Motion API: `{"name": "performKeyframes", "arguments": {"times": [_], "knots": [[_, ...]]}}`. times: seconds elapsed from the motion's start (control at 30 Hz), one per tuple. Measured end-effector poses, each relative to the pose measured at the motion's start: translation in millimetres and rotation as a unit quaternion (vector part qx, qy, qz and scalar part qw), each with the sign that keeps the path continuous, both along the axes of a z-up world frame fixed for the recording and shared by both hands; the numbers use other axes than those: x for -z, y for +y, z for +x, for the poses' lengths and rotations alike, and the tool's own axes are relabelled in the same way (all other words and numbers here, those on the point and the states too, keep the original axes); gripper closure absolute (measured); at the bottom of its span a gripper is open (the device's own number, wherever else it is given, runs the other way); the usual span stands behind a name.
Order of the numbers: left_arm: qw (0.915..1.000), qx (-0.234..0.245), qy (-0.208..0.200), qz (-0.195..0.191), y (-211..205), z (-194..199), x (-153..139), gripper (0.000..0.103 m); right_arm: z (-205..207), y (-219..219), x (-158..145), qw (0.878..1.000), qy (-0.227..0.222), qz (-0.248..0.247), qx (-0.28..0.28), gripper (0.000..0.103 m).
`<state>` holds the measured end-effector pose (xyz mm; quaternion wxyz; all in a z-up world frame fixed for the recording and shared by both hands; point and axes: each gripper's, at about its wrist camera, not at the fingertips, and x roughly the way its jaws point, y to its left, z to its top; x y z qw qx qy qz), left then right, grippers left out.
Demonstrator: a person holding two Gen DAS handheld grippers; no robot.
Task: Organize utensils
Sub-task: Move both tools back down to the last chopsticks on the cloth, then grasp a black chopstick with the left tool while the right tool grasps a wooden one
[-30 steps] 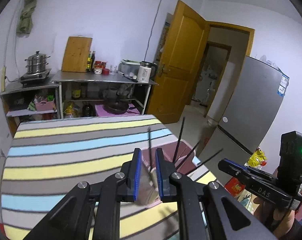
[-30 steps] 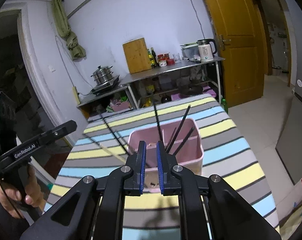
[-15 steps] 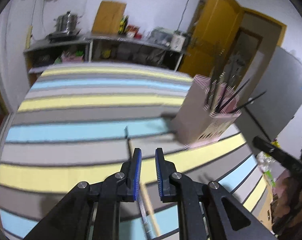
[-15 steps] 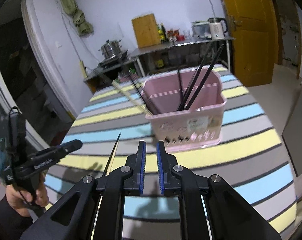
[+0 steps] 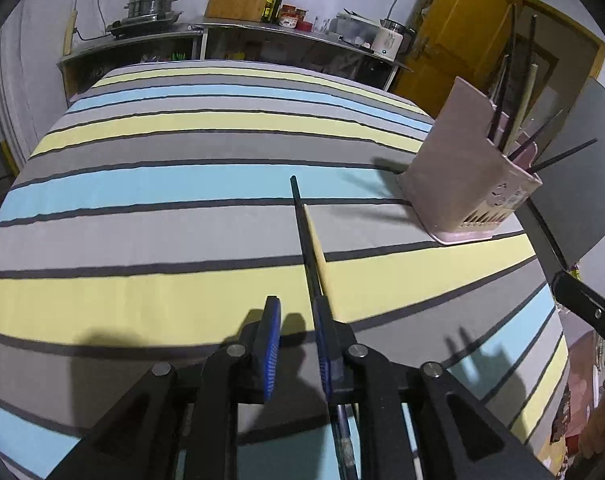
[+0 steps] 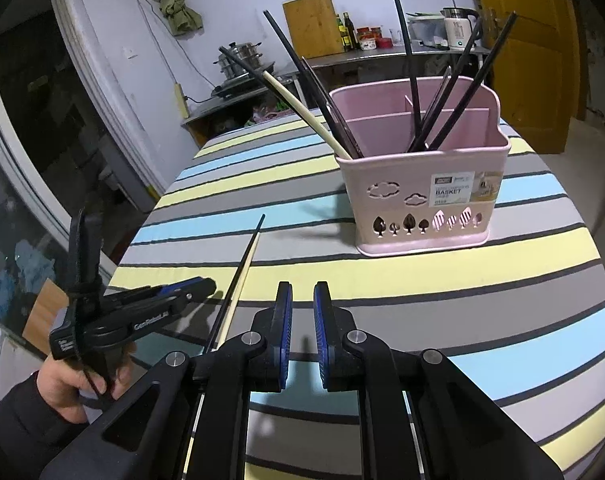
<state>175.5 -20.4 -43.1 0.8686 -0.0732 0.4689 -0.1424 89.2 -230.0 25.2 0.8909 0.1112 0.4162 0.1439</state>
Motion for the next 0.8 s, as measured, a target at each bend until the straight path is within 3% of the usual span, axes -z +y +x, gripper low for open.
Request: {"name": "performKeyframes", "arguments": {"times": [0.2, 0.5, 0.6, 0.8], "knots": [[0.9999, 0.001, 0.006, 0.012, -9, 17, 8, 0.083, 4, -2, 4, 1.000, 0.006, 0.000, 0.002, 0.092], [0.9986, 0.005, -0.019, 0.049, -22, 24, 10, 0.081, 8, 0, 7, 1.000, 0.014, -0.001, 0.002, 0.092], [0.9972, 0.002, -0.018, 0.072, -21, 26, 11, 0.094, 9, 3, 9, 1.000, 0.019, -0.001, -0.001, 0.092], [0.9982, -0.018, -0.014, 0.055, 10, 12, 11, 0.097, 14, 17, 14, 1.000, 0.024, -0.003, -0.016, 0.092]]}}
